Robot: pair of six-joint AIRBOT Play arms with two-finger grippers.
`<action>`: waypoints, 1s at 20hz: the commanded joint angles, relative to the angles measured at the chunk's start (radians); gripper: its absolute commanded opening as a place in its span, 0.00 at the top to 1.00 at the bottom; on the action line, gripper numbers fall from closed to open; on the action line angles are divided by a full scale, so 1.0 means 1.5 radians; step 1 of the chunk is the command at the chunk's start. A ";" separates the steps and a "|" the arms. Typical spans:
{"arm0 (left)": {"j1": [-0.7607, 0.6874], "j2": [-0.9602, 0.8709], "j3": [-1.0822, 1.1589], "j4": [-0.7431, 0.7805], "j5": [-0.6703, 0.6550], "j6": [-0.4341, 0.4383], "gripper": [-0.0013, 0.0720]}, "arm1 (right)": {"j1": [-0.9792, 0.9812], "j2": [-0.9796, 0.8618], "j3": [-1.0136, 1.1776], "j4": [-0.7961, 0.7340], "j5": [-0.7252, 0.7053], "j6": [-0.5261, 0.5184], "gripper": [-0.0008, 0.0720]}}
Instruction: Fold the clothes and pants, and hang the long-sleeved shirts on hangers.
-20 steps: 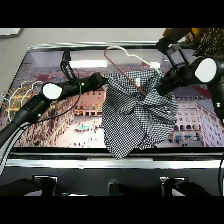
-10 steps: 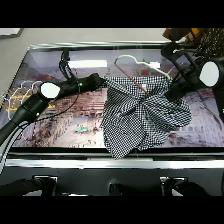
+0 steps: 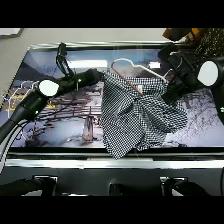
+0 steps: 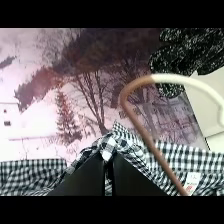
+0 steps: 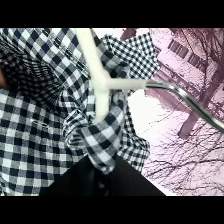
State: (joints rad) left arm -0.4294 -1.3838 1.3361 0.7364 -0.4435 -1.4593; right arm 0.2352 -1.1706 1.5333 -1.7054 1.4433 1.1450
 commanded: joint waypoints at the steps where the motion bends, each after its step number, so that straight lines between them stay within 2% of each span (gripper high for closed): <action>1: 0.001 -0.016 0.037 0.000 0.011 0.019 0.95 | 0.001 -0.016 0.000 0.014 -0.002 -0.005 0.95; 8: 0.002 -0.033 0.054 0.006 -0.001 0.062 0.95 | 0.009 -0.042 0.000 0.008 -0.006 -0.018 0.95; 15: 0.035 -0.057 0.055 0.005 -0.008 0.061 0.95 | 0.099 -0.043 0.000 -0.065 0.007 0.000 0.95; 18: 0.063 -0.053 0.055 0.005 -0.064 0.062 0.95 | 0.099 -0.037 0.000 -0.079 0.015 0.000 0.95; 20: 0.079 -0.050 0.055 0.005 -0.121 0.091 0.95 | 0.099 -0.027 0.000 -0.081 0.025 0.000 0.95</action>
State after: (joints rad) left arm -0.3428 -1.4628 1.4170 0.7437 -0.5255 -1.3582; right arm 0.3771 -1.2243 1.5333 -1.8038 1.4582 1.1400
